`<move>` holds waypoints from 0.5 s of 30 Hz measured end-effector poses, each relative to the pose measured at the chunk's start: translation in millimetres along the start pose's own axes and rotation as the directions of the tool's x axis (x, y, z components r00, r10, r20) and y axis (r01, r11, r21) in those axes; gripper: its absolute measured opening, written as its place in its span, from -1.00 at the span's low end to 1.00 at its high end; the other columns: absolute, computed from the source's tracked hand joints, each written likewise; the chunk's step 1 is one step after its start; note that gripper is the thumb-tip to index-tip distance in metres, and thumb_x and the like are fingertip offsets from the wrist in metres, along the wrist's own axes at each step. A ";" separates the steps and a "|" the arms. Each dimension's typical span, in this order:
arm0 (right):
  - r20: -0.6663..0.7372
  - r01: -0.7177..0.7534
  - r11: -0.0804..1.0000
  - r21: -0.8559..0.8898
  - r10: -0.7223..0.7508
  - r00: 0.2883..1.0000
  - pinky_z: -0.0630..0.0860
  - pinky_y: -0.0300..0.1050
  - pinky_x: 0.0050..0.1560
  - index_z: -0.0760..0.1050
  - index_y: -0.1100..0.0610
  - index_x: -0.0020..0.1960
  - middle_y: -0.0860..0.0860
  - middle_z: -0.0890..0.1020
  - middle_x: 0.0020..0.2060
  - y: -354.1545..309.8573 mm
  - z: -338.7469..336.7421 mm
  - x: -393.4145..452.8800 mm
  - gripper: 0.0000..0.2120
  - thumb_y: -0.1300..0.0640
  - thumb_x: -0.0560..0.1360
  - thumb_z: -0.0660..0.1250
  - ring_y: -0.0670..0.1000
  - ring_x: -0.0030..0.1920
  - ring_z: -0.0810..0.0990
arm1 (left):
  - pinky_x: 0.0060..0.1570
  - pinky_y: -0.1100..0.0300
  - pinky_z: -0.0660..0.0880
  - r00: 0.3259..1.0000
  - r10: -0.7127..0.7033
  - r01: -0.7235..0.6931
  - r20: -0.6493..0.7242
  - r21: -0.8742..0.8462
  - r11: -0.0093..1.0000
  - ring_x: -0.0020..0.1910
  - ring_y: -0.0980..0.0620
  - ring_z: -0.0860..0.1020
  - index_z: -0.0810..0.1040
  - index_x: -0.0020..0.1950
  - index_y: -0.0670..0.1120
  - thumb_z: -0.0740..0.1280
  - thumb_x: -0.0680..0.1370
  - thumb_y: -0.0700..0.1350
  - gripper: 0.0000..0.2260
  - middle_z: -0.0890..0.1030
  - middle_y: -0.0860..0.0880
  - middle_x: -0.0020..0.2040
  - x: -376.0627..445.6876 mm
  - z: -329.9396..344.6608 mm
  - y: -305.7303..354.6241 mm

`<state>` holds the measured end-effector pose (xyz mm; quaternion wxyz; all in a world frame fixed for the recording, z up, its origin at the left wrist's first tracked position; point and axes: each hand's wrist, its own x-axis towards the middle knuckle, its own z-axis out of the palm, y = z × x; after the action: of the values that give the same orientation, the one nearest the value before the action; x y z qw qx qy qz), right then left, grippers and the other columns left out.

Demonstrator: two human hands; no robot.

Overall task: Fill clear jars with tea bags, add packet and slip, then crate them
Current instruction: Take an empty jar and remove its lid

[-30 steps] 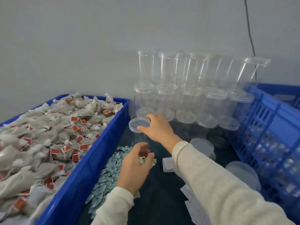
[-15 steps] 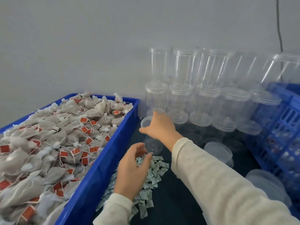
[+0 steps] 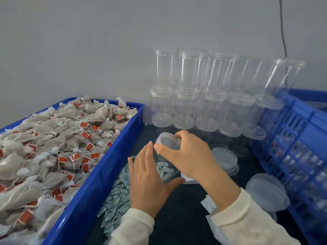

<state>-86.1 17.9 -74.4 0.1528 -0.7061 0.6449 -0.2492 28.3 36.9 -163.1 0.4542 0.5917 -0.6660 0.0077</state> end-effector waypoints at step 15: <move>0.268 -0.123 0.975 0.187 0.070 0.961 0.37 -0.05 0.03 0.31 0.00 0.32 -0.05 0.52 0.10 38.0 24.0 -12.9 -0.31 -0.43 0.41 -0.10 0.00 0.07 0.49 | 0.05 -0.05 0.58 0.950 0.179 -0.259 0.256 0.324 0.910 0.05 -0.20 0.60 0.55 0.21 -0.26 0.61 0.08 -0.04 -0.25 0.60 -0.19 0.11 -11.4 -12.0 3.7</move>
<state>-105.2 23.5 -116.8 0.3188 -0.6809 0.6246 -0.2110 31.2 53.5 -161.1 0.2599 0.5818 -0.7624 0.1126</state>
